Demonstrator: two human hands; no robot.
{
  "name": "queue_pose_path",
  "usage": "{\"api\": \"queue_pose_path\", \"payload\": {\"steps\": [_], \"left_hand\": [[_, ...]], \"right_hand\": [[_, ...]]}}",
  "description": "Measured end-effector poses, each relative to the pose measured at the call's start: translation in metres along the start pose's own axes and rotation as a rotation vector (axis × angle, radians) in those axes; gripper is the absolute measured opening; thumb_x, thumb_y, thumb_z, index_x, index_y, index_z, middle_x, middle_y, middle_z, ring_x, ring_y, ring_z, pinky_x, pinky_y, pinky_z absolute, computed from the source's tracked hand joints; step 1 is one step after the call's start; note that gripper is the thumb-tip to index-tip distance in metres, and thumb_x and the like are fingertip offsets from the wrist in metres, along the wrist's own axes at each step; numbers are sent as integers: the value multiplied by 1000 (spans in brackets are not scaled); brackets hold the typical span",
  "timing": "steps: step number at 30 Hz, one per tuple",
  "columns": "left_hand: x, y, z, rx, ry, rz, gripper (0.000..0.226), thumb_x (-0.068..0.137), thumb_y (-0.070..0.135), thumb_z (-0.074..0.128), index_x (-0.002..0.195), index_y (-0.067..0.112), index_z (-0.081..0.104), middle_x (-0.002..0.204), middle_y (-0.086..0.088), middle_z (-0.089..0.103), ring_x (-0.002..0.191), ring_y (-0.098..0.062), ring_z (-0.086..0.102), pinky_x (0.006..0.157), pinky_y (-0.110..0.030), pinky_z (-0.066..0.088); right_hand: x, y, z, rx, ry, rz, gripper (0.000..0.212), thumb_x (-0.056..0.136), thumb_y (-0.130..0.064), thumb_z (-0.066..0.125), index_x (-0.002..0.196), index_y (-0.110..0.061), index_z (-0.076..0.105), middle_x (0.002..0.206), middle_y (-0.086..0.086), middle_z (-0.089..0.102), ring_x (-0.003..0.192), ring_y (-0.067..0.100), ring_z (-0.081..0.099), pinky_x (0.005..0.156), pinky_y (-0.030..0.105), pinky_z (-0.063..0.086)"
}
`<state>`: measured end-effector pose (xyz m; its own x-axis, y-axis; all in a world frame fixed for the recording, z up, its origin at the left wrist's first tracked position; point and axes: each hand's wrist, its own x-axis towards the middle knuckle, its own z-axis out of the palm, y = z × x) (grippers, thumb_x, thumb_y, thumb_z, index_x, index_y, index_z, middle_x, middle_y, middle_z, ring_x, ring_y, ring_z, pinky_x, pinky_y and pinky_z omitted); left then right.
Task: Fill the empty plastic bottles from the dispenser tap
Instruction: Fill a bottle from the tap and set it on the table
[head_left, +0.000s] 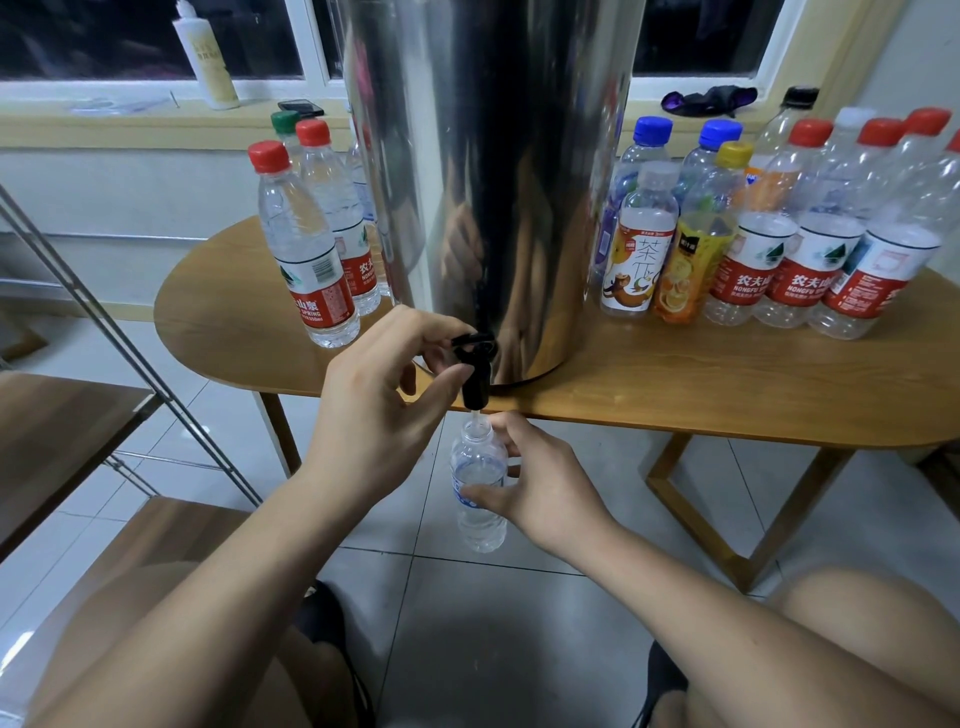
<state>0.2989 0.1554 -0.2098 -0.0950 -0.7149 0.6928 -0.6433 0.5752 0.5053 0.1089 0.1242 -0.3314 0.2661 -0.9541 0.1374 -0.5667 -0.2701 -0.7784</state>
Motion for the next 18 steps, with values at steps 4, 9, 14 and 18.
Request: {"api": "queue_pose_path", "payload": {"steps": [4,9,14,18], "left_hand": [[0,0,0,7,1,-3,29,93,4,84,116,17,73,91,5,65,83,-4,60,67,-24,48],[0,0,0,13,1,0,29,93,4,84,116,18,73,91,5,65,83,-4,60,67,-22,47],[0,0,-1,18,2,2,29,93,4,84,116,17,73,92,5,65,83,-3,60,67,-22,46],[0,0,-1,10,0,5,28,94,4,83,116,17,73,92,5,65,84,-5,61,67,-24,48]], "right_hand": [[0,0,-1,-13,1,-9,72,75,-51,95,133,-42,53,126,-16,68,115,7,65,98,39,60],[0,-1,0,-24,6,-7,74,75,-52,95,134,-43,52,129,-16,68,118,7,65,99,39,60],[0,-1,-1,-28,2,-6,74,75,-52,95,135,-42,52,130,-15,68,118,7,65,100,38,60],[0,-2,-1,-19,11,-17,73,76,-52,94,135,-41,52,130,-17,67,117,6,65,99,37,60]]}}
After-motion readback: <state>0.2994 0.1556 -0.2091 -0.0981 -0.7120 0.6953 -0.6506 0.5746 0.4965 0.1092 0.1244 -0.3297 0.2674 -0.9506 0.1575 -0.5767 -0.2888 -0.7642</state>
